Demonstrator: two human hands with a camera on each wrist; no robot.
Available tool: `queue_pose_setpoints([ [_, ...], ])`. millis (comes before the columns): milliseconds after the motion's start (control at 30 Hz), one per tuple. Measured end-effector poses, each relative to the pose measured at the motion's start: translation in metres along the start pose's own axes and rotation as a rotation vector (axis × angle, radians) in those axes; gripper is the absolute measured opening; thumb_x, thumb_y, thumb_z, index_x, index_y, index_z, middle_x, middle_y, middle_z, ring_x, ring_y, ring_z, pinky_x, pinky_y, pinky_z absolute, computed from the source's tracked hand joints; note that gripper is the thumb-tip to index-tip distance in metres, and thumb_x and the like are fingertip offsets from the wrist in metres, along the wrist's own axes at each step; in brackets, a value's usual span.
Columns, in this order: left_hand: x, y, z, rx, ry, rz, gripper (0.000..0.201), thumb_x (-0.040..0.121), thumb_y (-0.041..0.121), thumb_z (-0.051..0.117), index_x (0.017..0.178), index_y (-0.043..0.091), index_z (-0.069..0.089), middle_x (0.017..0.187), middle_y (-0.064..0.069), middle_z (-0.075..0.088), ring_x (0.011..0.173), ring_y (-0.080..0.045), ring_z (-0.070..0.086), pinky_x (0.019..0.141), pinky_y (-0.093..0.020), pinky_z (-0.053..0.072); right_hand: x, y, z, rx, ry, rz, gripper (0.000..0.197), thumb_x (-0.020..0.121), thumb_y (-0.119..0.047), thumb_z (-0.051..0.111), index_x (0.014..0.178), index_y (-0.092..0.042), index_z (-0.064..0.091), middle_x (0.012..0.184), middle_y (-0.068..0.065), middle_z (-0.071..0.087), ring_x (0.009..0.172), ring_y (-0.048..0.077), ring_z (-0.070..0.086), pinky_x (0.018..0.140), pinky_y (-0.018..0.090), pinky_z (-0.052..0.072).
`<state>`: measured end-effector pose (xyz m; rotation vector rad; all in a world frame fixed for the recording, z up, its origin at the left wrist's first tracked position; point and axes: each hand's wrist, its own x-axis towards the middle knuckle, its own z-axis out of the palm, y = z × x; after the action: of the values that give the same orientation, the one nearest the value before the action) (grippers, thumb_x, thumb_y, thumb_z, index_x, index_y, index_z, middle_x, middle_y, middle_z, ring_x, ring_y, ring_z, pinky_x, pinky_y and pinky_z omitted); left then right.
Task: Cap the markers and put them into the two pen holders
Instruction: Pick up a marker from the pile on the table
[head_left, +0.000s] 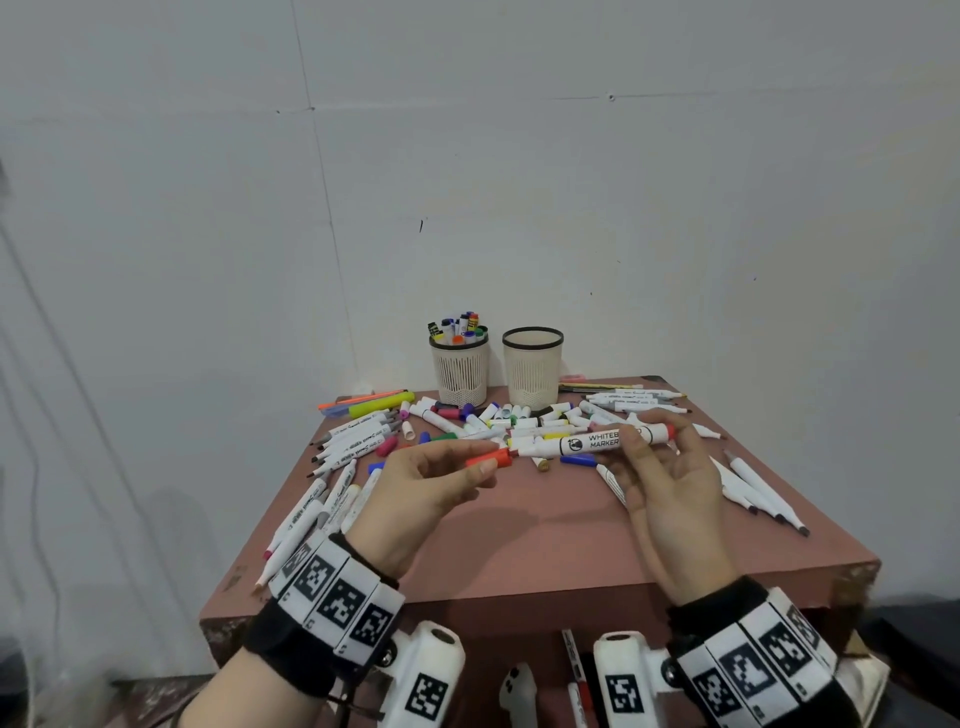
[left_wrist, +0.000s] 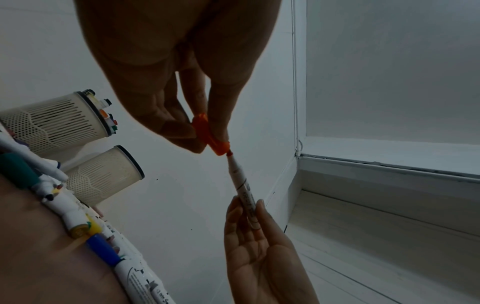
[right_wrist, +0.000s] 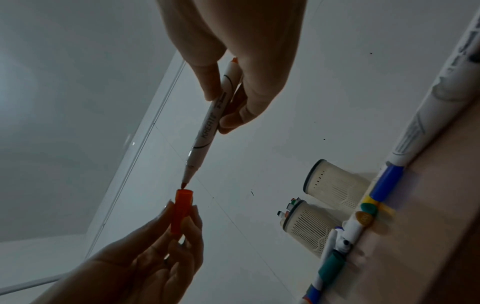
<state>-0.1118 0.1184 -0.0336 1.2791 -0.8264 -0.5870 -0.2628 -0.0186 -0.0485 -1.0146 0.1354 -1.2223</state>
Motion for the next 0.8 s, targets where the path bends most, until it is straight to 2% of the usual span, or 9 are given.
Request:
queue_pose_setpoints([
  [133,-0.006,0.001,-0.001,-0.004,-0.001,0.025,0.033,0.064,0.020,0.072,0.095,0.012,0.072,0.080,-0.009,0.072,0.078,-0.014,0.067,0.066,-0.019,0.050,-0.002,-0.003,0.003,-0.029,-0.031,-0.021,0.039,0.061,-0.029,0.072,0.094,-0.015,0.055,0.074,0.005,0.070,0.071,0.015,0.068,0.070,0.022,0.055],
  [200,-0.009,0.001,-0.001,0.015,0.008,0.058,0.029,0.067,0.016,0.072,0.096,0.011,0.072,0.080,-0.011,0.073,0.077,-0.014,0.067,0.065,-0.017,0.051,-0.005,-0.002,0.005,-0.061,-0.062,-0.023,0.045,0.060,-0.035,0.078,0.095,-0.016,0.056,0.077,0.008,0.071,0.071,0.017,0.069,0.071,0.023,0.055],
  [300,-0.014,0.003,0.002,0.087,0.015,0.141,0.021,0.073,0.009,0.072,0.094,0.011,0.073,0.081,-0.011,0.073,0.075,-0.014,0.066,0.068,-0.017,0.051,-0.011,0.001,0.005,-0.131,-0.110,-0.024,0.055,0.053,-0.049,0.087,0.091,-0.020,0.060,0.084,0.011,0.071,0.077,0.021,0.069,0.074,0.025,0.055],
  [367,-0.017,0.005,0.003,0.116,0.025,0.204,0.019,0.073,0.004,0.073,0.091,0.011,0.073,0.084,-0.006,0.074,0.078,-0.011,0.068,0.070,-0.016,0.050,-0.014,0.002,0.005,-0.155,-0.139,-0.032,0.051,0.052,-0.049,0.088,0.087,-0.024,0.061,0.090,0.013,0.070,0.083,0.023,0.068,0.078,0.029,0.055],
  [500,-0.026,0.010,0.007,0.188,0.057,0.345,0.019,0.074,0.000,0.072,0.090,0.012,0.073,0.087,0.004,0.075,0.083,-0.007,0.069,0.073,-0.013,0.050,-0.021,-0.003,0.012,-0.143,-0.190,-0.075,0.047,0.056,-0.040,0.088,0.087,-0.023,0.057,0.095,0.022,0.067,0.086,0.028,0.067,0.079,0.030,0.055],
  [633,-0.035,0.016,0.012,0.175,0.084,0.448,0.019,0.069,0.014,0.070,0.088,0.012,0.073,0.083,0.004,0.075,0.078,-0.008,0.070,0.072,-0.012,0.050,-0.030,-0.009,0.023,-0.111,-0.223,-0.206,0.037,0.066,-0.029,0.083,0.086,-0.024,0.053,0.092,0.020,0.069,0.087,0.029,0.068,0.080,0.029,0.054],
  [733,-0.039,0.017,0.013,0.166,0.095,0.465,0.017,0.069,0.013,0.068,0.086,0.013,0.073,0.075,0.001,0.073,0.070,-0.008,0.068,0.067,-0.012,0.050,-0.036,-0.009,0.027,-0.140,-0.217,-0.322,0.033,0.074,-0.009,0.075,0.084,-0.025,0.049,0.088,0.018,0.069,0.088,0.028,0.068,0.084,0.027,0.052],
  [800,-0.039,0.017,0.011,0.184,0.083,0.451,0.016,0.074,0.003,0.068,0.085,0.013,0.073,0.069,-0.004,0.071,0.063,-0.007,0.065,0.064,-0.013,0.049,-0.040,-0.007,0.028,-0.184,-0.217,-0.379,0.034,0.075,0.003,0.067,0.084,-0.021,0.044,0.086,0.016,0.069,0.088,0.028,0.068,0.084,0.024,0.051],
])
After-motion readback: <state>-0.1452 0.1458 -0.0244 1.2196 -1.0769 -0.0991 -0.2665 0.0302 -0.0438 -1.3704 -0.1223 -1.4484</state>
